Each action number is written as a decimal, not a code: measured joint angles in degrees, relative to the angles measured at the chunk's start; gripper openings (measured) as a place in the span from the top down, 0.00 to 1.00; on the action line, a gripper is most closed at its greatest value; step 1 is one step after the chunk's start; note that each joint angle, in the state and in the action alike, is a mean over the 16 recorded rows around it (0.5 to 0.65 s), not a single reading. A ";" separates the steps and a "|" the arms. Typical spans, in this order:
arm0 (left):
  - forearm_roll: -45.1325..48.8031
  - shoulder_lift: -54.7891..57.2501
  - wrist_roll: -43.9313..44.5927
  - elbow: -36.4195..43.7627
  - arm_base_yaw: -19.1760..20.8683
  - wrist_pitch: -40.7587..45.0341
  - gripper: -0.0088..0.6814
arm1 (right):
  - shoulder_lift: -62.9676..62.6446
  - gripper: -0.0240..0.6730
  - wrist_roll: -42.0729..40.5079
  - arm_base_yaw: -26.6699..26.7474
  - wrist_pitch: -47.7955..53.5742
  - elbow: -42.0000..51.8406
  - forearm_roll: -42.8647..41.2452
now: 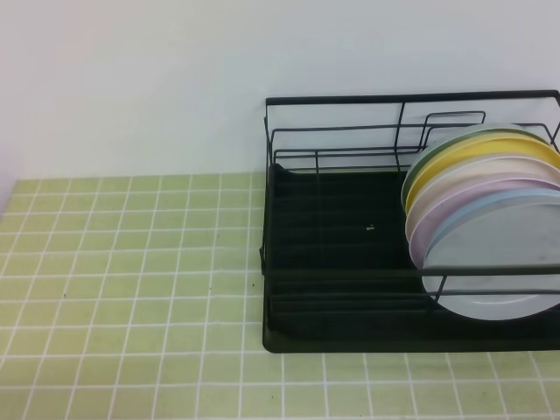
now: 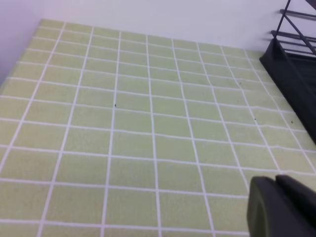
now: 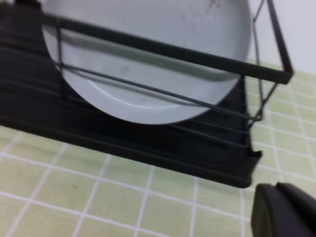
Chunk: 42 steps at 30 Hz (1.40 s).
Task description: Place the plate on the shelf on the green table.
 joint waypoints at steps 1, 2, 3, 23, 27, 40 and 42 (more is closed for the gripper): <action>0.00 0.00 0.00 0.00 0.00 -0.01 0.99 | -0.15 0.97 1.10 0.00 -0.18 0.19 -1.14; 0.00 0.00 0.00 0.00 0.00 -0.01 0.99 | -0.18 0.97 2.04 0.00 -0.33 0.30 -2.13; 0.00 0.00 0.00 0.00 0.00 -0.02 0.99 | -0.17 0.97 2.70 0.00 -0.44 0.32 -2.96; 0.00 0.00 0.00 0.00 0.00 -0.06 0.99 | -0.15 0.97 3.23 0.00 -0.43 0.28 -5.42; 0.00 0.00 0.00 0.00 0.00 -0.06 0.99 | -0.15 0.97 3.23 0.00 -0.43 0.28 -5.42; 0.00 0.00 0.00 0.00 0.00 -0.06 0.99 | -0.15 0.97 3.23 0.00 -0.43 0.28 -5.42; 0.00 0.00 0.00 0.00 0.00 -0.06 0.99 | -0.15 0.97 3.23 0.00 -0.43 0.28 -5.41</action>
